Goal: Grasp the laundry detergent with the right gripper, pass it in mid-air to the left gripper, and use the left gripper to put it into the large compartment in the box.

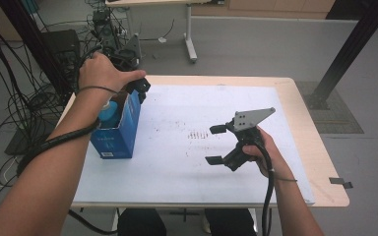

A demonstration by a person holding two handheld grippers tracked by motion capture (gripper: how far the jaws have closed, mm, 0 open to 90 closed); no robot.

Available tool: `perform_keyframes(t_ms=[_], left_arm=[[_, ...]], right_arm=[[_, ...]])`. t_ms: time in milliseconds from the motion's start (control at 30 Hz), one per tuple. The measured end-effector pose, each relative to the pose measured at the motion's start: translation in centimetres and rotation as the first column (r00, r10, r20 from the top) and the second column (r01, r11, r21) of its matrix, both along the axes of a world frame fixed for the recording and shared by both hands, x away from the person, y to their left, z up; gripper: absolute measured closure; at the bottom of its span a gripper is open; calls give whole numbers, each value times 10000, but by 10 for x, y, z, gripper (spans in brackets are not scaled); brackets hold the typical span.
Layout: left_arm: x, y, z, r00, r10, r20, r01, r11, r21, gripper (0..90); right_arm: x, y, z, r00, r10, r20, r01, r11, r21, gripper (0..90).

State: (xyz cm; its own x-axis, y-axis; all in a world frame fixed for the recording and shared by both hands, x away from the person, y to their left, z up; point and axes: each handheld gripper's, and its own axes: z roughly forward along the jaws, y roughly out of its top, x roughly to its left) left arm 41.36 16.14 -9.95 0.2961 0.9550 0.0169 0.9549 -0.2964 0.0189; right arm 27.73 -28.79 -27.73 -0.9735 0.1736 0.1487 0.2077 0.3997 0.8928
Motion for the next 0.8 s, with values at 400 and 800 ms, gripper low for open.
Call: perform_keyframes(t_ms=[400, 800], left_arm=[[-5, -32, -17, 9972, -750, 41, 751, 9959, -508, 49], [-10, -60, -37, 9907, -1356, -148, 1340, 9876, -813, 50]], right_arm=[[-1, 0, 3, 10000, -49, 2, 49, 10000, -84, 35], [-4, -4, 2, 9999, -116, -17, 116, 9999, -62, 35]])
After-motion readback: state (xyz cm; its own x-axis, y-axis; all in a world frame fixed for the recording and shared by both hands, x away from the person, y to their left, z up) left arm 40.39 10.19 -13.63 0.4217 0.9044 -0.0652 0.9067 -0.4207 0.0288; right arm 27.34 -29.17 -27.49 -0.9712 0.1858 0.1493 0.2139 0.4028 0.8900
